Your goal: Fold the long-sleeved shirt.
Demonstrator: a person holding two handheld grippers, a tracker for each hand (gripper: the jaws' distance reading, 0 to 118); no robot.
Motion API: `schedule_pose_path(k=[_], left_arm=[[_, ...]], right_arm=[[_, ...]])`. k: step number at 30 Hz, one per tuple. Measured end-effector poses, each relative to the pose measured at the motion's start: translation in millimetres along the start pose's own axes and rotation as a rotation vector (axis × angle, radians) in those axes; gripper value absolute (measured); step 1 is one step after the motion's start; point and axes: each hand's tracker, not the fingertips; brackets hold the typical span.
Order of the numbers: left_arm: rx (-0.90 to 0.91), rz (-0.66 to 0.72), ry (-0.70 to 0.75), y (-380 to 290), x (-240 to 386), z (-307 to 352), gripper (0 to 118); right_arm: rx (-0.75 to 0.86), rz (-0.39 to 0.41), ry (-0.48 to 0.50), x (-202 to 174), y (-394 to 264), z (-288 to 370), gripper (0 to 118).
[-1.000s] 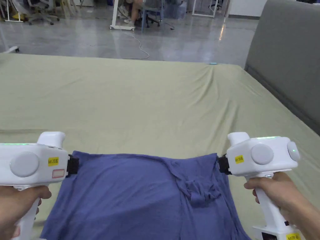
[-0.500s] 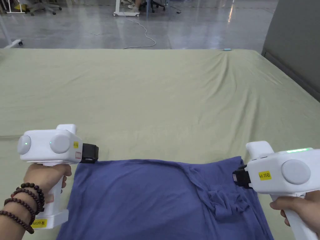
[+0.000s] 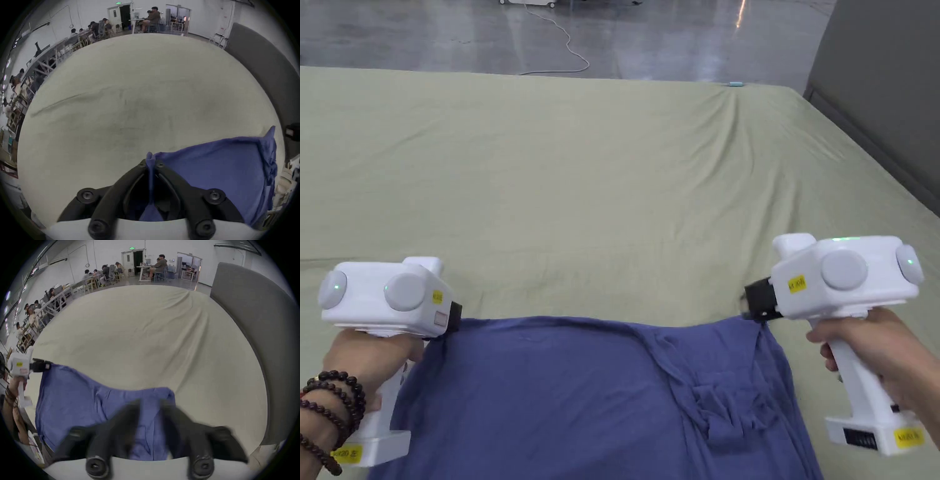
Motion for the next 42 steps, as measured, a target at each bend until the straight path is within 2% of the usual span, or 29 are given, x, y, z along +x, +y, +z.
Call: schedule_pose_path(k=[1,5,6,8,9,11,13,14,15,17,19,23,29,31,36,38,42], left_arm=[[0.008,-0.005,-0.007,1,-2,4,0],[0.022,-0.008,0.001,2,-4,16,0],[0.027,-0.007,-0.003,2,-5,19,0],[0.033,-0.005,-0.007,-1,-6,24,0],[0.037,-0.005,-0.01,-2,-6,25,0],[0.044,-0.008,-0.018,-4,-7,28,0],[0.053,-0.011,-0.029,-6,-7,30,0],[0.056,-0.011,-0.03,-7,-7,31,0],[0.054,-0.009,-0.032,-8,-8,32,0],[0.054,0.0,-0.034,-11,-9,38,0],[0.083,-0.006,-0.051,-17,-12,56,0],[0.164,-0.017,-0.1,-39,-20,108,0],[0.172,-0.01,-0.133,-97,-40,190,0],[0.163,0.008,-0.175,-124,-44,210,0],[0.076,-0.07,-0.164,-193,-38,227,0],[0.006,-0.092,-0.181,-220,-33,219,0],[-0.131,-0.119,-0.168,-257,-22,185,0]], right_arm=[[-0.032,-0.013,-0.001,2,7,-9,88],[-0.138,-0.017,-0.019,10,22,-46,80],[-0.171,-0.028,-0.027,12,23,-58,75],[-0.224,-0.041,-0.04,16,23,-78,47],[-0.231,-0.055,-0.04,17,22,-84,38],[-0.256,-0.083,-0.001,15,19,-93,31],[-0.25,-0.073,-0.001,14,14,-102,22],[-0.247,-0.066,-0.005,11,12,-103,5],[-0.241,-0.077,-0.008,10,10,-100,3],[-0.223,-0.099,-0.01,10,9,-89,2],[-0.162,-0.111,0.041,12,7,-63,2],[-0.021,-0.092,0.104,16,-10,9,2],[0.114,0.024,0.149,7,-86,123,2],[0.126,0.028,0.161,6,-121,150,2],[0.073,0.065,0.173,2,-203,172,2],[0.005,0.11,0.156,0,-231,167,2],[-0.127,0.144,0.138,-9,-265,138,2]])
